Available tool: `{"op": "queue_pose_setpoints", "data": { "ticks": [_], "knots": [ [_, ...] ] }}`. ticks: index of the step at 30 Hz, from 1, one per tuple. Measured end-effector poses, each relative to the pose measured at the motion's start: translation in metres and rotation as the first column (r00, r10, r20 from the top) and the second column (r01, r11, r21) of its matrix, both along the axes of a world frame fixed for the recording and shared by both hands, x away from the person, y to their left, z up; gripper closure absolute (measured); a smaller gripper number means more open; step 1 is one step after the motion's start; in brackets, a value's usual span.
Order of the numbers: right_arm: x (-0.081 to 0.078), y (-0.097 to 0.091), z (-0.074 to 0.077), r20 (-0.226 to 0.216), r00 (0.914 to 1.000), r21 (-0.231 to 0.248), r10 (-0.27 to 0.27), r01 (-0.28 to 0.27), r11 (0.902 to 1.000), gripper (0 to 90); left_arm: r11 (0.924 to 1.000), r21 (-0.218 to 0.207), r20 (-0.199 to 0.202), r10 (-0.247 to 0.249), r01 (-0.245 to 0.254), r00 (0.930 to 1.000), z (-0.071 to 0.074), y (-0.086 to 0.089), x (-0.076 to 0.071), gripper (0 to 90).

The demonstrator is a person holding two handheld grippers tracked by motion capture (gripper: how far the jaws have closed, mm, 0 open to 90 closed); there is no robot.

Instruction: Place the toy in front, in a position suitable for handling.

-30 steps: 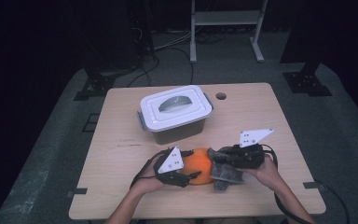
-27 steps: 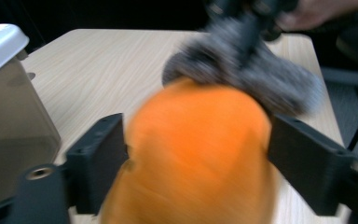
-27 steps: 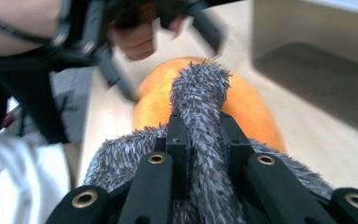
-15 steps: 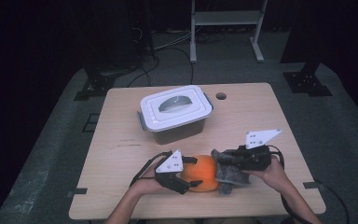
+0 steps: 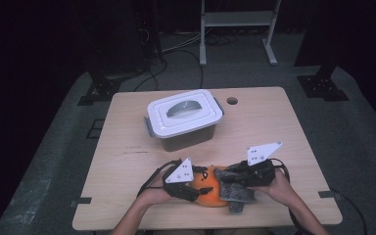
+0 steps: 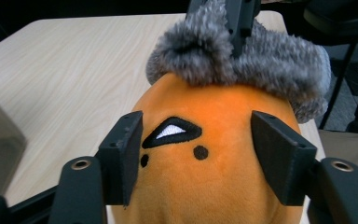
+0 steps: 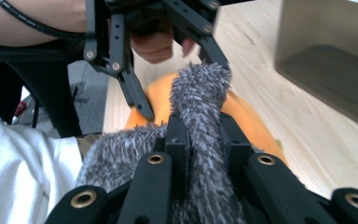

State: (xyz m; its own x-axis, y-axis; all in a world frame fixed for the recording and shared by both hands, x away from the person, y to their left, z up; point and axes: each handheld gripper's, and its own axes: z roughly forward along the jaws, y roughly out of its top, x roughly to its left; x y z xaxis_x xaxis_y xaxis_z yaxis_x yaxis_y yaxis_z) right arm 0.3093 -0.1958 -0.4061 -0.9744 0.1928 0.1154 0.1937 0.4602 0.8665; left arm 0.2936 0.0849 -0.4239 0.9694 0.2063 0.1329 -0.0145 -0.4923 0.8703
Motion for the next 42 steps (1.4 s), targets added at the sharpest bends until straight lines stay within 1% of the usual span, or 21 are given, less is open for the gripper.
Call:
{"op": "queue_pose_setpoints", "data": {
  "ticks": [4,6,8,11,14,15,16,17,19,21,23,27,29,30,32,34,35,37,38,39,42],
  "knots": [
    [0.003,-0.016,-0.007,-0.021,0.9990,-0.034,-0.039,0.038,0.9987,76.9,0.9998,-0.016,-0.004,-0.008,0.008,1.0000,0.003,0.002,0.001,34.7],
    [0.003,-0.021,-0.006,-0.019,0.9983,-0.041,-0.054,0.053,0.9977,76.8,0.9992,-0.035,-0.041,-0.022,0.020,0.9989,0.002,0.001,0.002,29.9],
    [0.004,-0.020,-0.002,-0.012,0.9982,-0.023,-0.058,0.058,0.9981,76.8,0.9988,-0.045,-0.073,-0.023,0.020,0.9971,0.002,0.002,0.004,22.5],
    [0.006,-0.011,-0.003,-0.011,0.9990,-0.024,-0.042,0.042,0.9988,76.8,0.9992,-0.038,-0.147,0.010,-0.015,0.9891,-0.002,0.002,0.008,9.2],
    [0.006,-0.007,-0.004,-0.034,0.9994,-0.012,-0.004,0.004,0.9999,76.8,0.9997,-0.022,-0.204,0.003,-0.007,0.9790,-0.010,0.002,0.010,8.1],
    [0.005,-0.006,-0.003,-0.028,0.9996,-0.013,0.001,-0.001,0.9999,76.7,0.9999,-0.012,-0.193,-0.012,0.010,0.9811,-0.009,0.002,0.010,14.0],
    [0.004,-0.005,-0.001,-0.024,0.9997,-0.010,0.009,-0.009,0.9999,76.6,0.9998,-0.016,-0.148,-0.012,0.010,0.9889,-0.008,0.001,0.007,22.4],
    [0.004,-0.003,0.001,-0.016,0.9998,-0.008,0.011,-0.011,0.9999,76.6,0.9999,-0.012,-0.120,-0.013,0.012,0.9927,-0.006,0.000,0.005,29.4],
    [0.006,0.003,0.005,0.004,1.0000,-0.004,0.009,-0.009,1.0000,76.7,0.9998,-0.003,-0.030,-0.019,0.019,0.9994,-0.001,-0.003,0.000,36.6],
    [0.007,0.007,0.009,0.022,0.9998,-0.003,0.001,-0.001,1.0000,76.7,0.9998,0.014,0.049,-0.013,0.013,0.9987,0.002,-0.005,-0.003,38.3],
    [0.010,0.007,0.011,0.031,0.9993,0.005,-0.022,0.021,0.9998,76.7,0.9999,0.006,0.082,-0.008,0.008,0.9966,0.003,-0.003,-0.003,38.3],
    [0.014,0.000,0.003,0.015,0.9982,-0.018,-0.058,0.058,0.9981,76.7,0.9999,0.002,0.075,-0.017,0.017,0.9971,-0.001,0.006,0.000,34.3],
    [0.013,-0.004,-0.005,-0.009,0.9984,-0.031,-0.056,0.056,0.9980,76.7,0.9993,-0.029,0.002,-0.023,0.023,0.9997,-0.003,0.008,0.004,23.6],
    [0.011,-0.005,-0.008,-0.022,0.9986,-0.031,-0.048,0.048,0.9984,76.7,0.9993,-0.034,-0.015,-0.015,0.015,0.9998,-0.003,0.008,0.005,19.0],
    [0.006,-0.004,-0.009,-0.020,0.9993,-0.040,-0.031,0.030,0.9987,76.7,0.9998,-0.020,-0.062,0.006,-0.007,0.9981,-0.004,0.008,0.009,12.4],
    [0.003,-0.002,-0.004,-0.010,0.9999,-0.037,-0.011,0.011,0.9993,76.7,0.9998,-0.003,-0.078,0.020,-0.021,0.9968,-0.006,0.009,0.010,10.2],
    [0.002,0.000,-0.001,-0.005,1.0000,-0.029,-0.003,0.003,0.9996,76.7,0.9998,-0.001,-0.084,0.020,-0.020,0.9963,-0.007,0.010,0.010,12.8],
    [0.001,0.005,0.005,0.016,0.9999,-0.018,-0.004,0.005,0.9998,76.7,1.0000,-0.002,-0.044,0.001,-0.001,0.9990,-0.008,0.008,0.006,22.3],
    [0.003,0.009,0.008,0.026,0.9996,-0.009,-0.006,0.006,0.9999,76.7,0.9998,0.005,-0.011,-0.018,0.018,0.9998,-0.009,0.006,0.003,24.5],
    [0.004,0.012,0.010,0.036,0.9993,-0.008,-0.009,0.009,0.9999,76.7,0.9994,0.006,0.028,-0.034,0.034,0.9990,-0.010,0.003,-0.001,27.0],
    [0.011,0.018,0.010,0.037,0.9992,-0.029,-0.016,0.017,0.9994,76.7,0.9987,-0.007,0.096,-0.050,0.051,0.9941,-0.014,-0.002,-0.005,30.1]
  ]
}}
